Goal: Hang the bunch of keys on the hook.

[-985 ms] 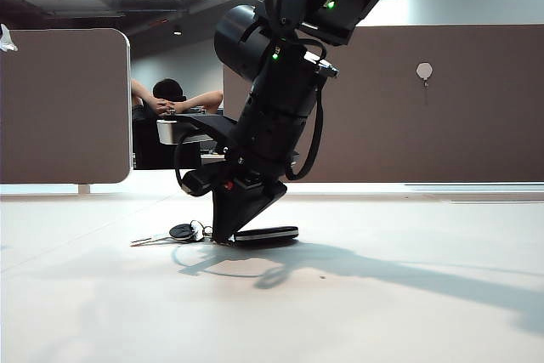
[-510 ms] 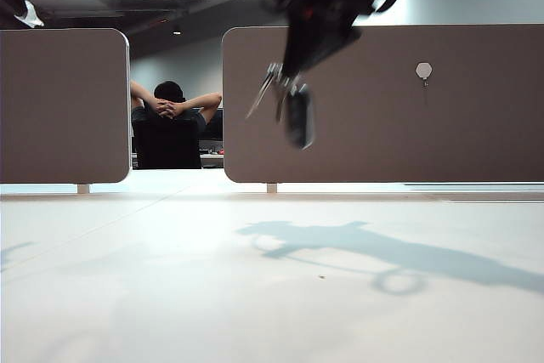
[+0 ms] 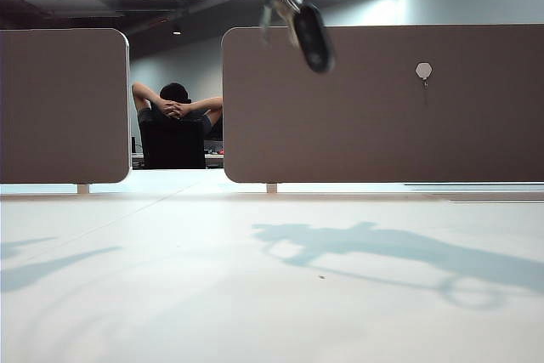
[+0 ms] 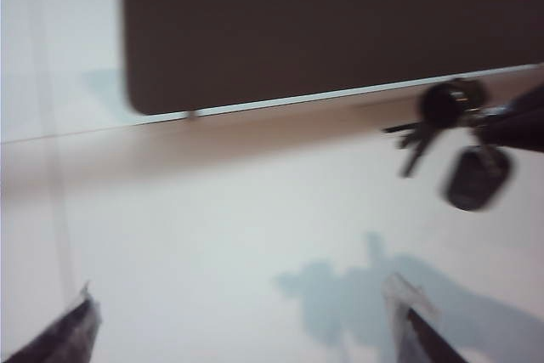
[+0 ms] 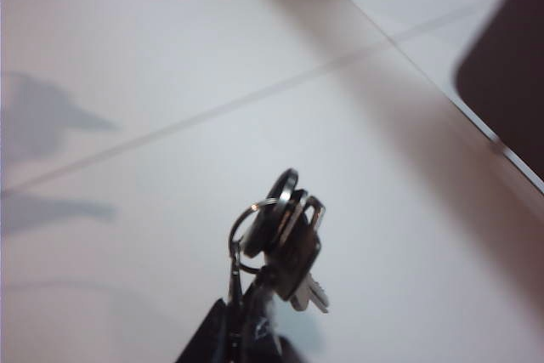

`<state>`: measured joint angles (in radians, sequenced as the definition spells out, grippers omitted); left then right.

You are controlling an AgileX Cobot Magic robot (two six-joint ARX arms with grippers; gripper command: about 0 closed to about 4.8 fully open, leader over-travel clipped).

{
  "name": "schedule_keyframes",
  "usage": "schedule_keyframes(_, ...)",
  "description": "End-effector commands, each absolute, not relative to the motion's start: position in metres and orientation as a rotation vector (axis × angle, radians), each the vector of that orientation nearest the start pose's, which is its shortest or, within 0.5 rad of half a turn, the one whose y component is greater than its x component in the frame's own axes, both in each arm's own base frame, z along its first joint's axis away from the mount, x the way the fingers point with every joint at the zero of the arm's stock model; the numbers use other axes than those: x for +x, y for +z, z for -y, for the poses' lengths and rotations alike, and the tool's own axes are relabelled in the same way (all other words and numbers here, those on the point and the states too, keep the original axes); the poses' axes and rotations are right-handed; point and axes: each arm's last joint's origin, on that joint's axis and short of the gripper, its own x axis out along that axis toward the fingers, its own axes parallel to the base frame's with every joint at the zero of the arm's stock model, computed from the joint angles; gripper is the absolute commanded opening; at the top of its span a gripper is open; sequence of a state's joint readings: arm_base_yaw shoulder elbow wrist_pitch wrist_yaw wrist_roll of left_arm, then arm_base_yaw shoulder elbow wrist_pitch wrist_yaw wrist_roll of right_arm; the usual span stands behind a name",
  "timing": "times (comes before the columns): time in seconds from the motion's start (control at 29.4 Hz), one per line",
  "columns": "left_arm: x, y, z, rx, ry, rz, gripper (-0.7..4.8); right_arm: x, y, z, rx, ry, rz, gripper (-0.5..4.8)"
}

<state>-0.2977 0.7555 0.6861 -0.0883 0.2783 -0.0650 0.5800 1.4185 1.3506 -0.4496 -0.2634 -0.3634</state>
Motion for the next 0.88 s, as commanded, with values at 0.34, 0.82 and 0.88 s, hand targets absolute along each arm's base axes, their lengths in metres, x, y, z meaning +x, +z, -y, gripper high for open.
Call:
schedule_keyframes(0.34, 0.182, 0.307, 0.077, -0.084, -1.036, -0.159, 4.79, 0.213, 0.388, -0.175, -0.321, 1.222, -0.301, -0.03)
schedule_keyframes(0.82, 0.177, 0.320, 0.082, -0.142, -1.248, -0.077, 4.79, 0.202, 0.382, -0.181, -0.338, 1.316, -0.361, -0.03)
schedule_keyframes(0.88, 0.176, 0.320, 0.085, -0.142, -1.263, -0.079, 4.79, 0.200, 0.382, -0.183, -0.341, 1.328, -0.356, -0.03)
